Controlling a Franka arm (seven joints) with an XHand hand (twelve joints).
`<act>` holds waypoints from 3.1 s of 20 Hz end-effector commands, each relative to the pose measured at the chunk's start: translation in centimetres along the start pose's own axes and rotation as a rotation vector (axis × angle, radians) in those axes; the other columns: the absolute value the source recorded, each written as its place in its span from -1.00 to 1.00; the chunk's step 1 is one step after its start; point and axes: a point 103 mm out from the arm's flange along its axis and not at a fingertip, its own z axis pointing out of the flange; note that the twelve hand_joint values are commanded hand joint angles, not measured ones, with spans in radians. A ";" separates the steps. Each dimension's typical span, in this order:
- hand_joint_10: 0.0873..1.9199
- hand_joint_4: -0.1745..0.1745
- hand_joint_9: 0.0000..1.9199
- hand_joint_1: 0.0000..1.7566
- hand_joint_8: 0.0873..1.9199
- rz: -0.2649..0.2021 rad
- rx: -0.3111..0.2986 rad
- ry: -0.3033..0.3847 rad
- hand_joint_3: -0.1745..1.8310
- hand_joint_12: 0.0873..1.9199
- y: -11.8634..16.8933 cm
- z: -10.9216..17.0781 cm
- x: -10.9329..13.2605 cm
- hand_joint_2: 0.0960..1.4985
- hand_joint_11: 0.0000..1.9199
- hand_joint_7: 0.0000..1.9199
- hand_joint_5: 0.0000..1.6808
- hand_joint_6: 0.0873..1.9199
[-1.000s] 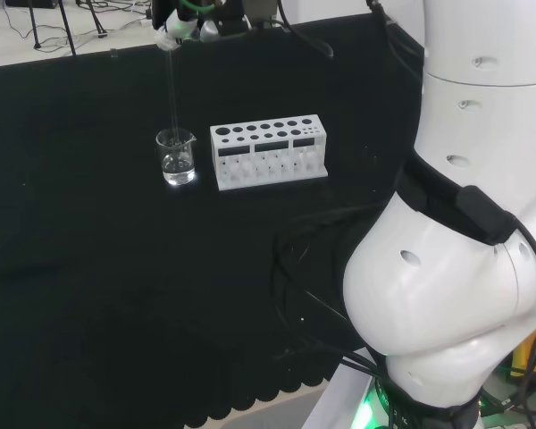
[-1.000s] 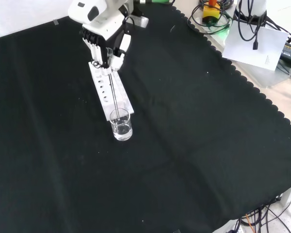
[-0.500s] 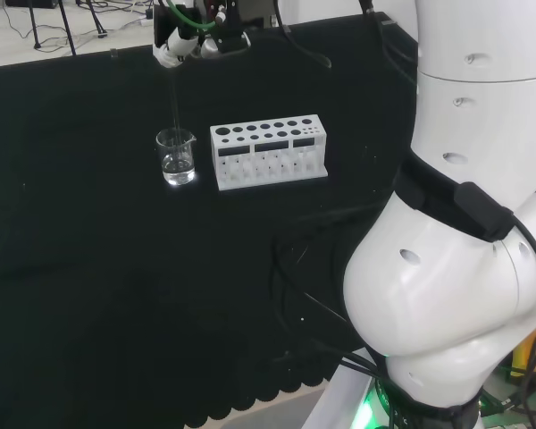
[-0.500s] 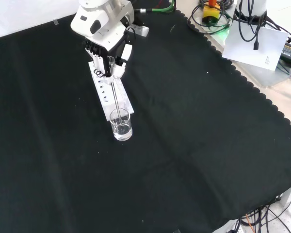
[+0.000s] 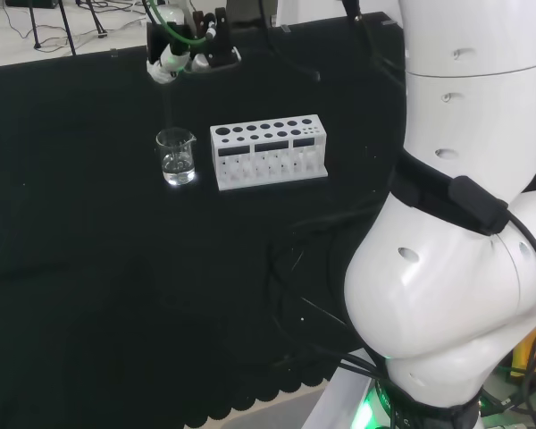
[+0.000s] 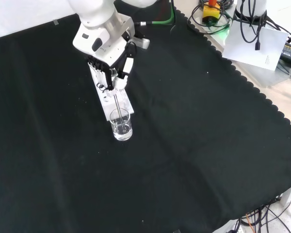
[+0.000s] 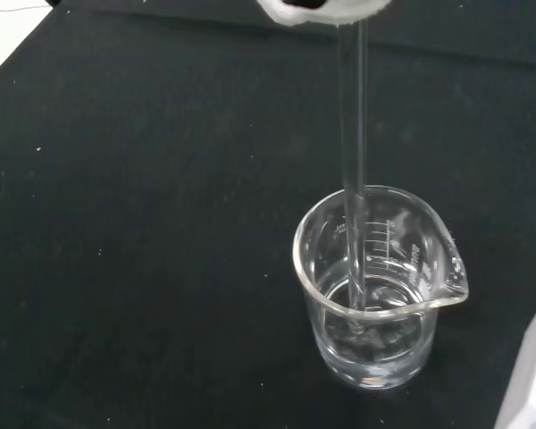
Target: Stir in the beaker to the left of the white test tube rack with the glass rod.
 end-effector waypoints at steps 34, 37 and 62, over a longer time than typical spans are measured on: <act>-0.22 -1.00 0.68 0.51 -0.37 0.012 -0.010 0.015 -1.00 -0.55 1.2 -1.4 0.1 0.36 0.76 0.41 0.70 -1.00; -0.22 -1.00 0.68 0.51 -0.37 0.019 -0.002 0.013 -1.00 -0.55 1.8 -1.5 -0.5 0.36 0.76 0.41 0.70 -1.00; -0.22 -1.00 0.68 0.51 -0.38 -0.006 0.001 -0.027 -1.00 -0.55 0.2 -1.8 1.0 0.36 0.76 0.42 0.70 -1.00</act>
